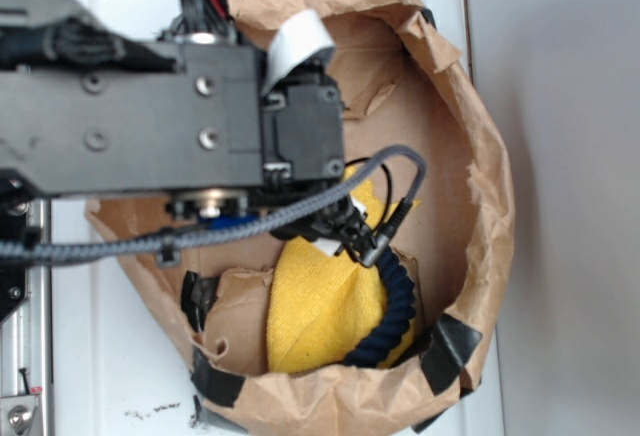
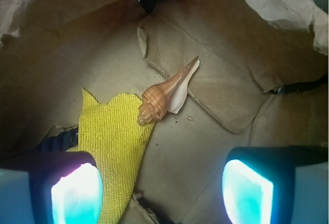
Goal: Grab the shell.
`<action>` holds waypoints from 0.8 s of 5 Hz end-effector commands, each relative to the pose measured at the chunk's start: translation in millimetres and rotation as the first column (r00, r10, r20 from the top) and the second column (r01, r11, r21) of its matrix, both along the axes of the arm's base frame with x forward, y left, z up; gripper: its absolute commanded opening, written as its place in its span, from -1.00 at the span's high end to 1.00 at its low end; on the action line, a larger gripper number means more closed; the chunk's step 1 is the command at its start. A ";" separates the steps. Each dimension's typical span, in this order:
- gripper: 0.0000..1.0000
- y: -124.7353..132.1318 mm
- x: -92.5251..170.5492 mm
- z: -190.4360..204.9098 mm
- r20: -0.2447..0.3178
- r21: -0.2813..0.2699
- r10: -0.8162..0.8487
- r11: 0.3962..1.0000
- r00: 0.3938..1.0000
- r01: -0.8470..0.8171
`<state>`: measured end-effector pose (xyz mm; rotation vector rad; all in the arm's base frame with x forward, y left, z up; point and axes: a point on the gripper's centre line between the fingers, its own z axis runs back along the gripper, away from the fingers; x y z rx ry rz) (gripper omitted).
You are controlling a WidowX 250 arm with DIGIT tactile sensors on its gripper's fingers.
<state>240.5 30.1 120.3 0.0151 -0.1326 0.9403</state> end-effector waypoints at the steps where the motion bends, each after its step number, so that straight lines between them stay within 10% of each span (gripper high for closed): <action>1: -1.00 16.7 -3.6 11.1 0.033 0.007 0.019 1.000 0.999 -0.019; 2: -1.00 26.1 14.2 -5.3 -0.028 -0.069 0.148 0.986 0.989 -0.149; 4: -1.00 24.1 20.0 -34.6 0.021 -0.045 0.266 0.963 0.964 -0.265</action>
